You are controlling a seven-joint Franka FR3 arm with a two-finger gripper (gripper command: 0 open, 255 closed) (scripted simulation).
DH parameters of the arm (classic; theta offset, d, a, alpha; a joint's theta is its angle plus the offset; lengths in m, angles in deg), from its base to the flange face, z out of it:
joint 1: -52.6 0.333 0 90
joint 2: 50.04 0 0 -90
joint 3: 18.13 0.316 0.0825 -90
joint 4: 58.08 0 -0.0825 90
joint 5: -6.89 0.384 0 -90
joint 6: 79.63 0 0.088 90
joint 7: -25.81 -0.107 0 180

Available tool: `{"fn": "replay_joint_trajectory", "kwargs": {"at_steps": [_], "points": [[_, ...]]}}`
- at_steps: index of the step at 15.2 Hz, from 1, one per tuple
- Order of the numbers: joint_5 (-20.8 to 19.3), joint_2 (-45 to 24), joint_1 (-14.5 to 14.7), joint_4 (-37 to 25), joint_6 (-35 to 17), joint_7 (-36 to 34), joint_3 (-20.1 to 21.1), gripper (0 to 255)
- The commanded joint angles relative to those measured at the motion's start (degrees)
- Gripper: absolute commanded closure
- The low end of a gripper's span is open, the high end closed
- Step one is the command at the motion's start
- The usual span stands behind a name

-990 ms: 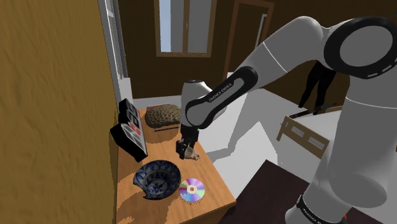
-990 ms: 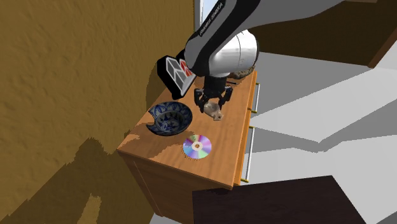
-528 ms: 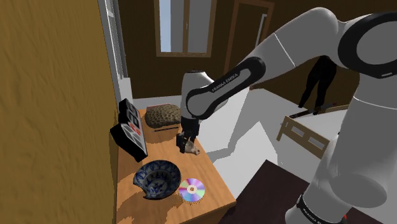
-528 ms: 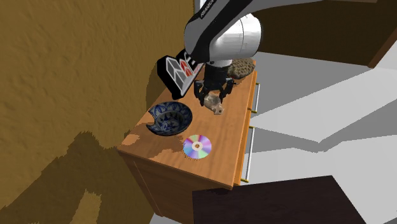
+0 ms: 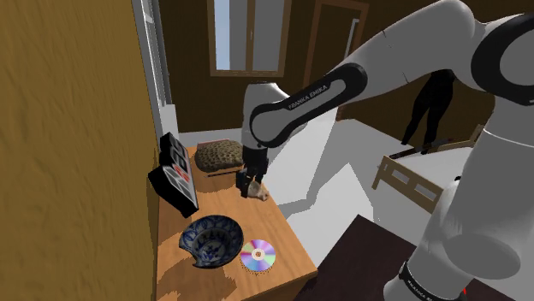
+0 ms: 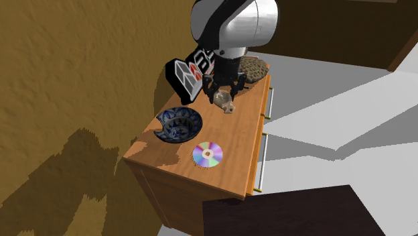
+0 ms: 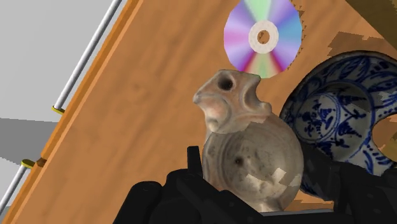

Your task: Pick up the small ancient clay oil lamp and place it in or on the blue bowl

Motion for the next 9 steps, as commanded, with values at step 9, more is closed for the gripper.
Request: {"fn": "replay_joint_trajectory", "kwargs": {"at_steps": [9], "points": [[-2.8, -6.9, 7.3, -8.3, 0.7, -14.4, 5.5, 255]]}}
